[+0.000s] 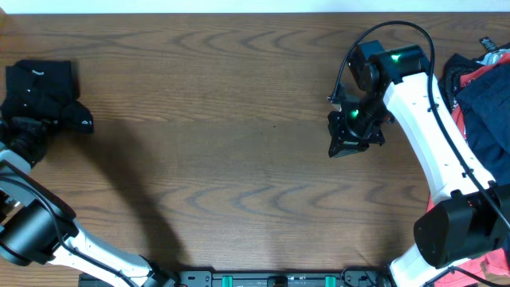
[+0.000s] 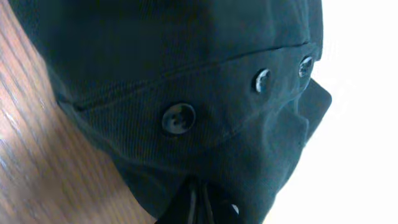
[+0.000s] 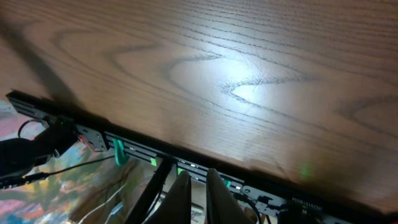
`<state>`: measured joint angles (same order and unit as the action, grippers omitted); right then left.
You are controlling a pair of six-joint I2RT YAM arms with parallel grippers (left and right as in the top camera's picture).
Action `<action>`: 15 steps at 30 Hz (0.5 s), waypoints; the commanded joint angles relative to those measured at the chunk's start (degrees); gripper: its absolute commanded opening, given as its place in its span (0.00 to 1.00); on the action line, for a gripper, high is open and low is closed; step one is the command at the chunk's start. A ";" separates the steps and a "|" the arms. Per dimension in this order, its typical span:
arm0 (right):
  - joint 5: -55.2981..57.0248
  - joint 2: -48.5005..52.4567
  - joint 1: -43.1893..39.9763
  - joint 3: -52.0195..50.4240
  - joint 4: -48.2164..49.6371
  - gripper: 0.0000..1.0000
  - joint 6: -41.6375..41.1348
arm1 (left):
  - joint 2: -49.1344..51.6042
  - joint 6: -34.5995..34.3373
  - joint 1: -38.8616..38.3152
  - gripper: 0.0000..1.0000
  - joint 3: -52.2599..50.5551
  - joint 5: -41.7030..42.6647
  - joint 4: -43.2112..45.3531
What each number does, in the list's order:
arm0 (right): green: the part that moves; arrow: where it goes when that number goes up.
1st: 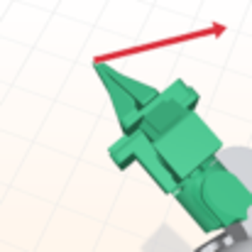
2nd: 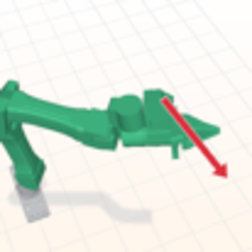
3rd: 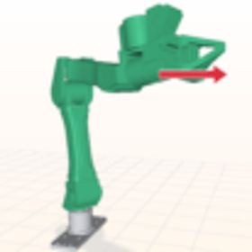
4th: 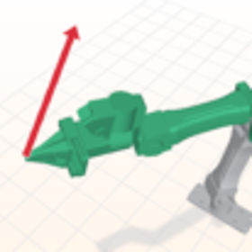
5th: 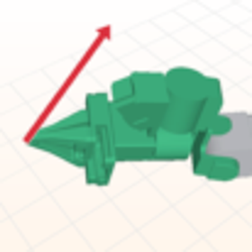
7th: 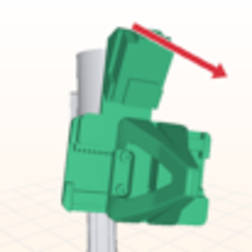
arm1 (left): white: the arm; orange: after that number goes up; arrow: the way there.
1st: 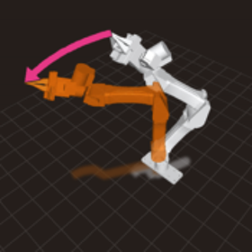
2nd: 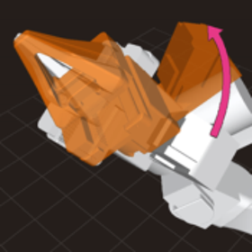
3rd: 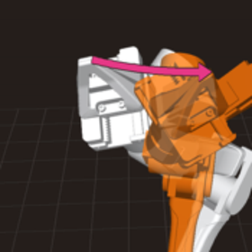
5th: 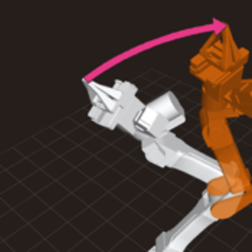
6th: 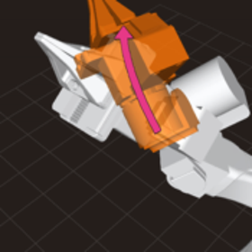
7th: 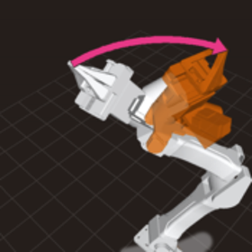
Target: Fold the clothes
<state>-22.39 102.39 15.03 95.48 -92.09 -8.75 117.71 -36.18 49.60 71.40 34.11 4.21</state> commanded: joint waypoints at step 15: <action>2.73 -0.07 1.29 -0.02 4.55 0.14 -0.37 | -18.80 -6.10 -0.33 0.06 1.38 14.36 -9.64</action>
<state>-21.50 102.39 15.03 95.48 -88.14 -8.75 104.75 -42.04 49.39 71.37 46.74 -3.99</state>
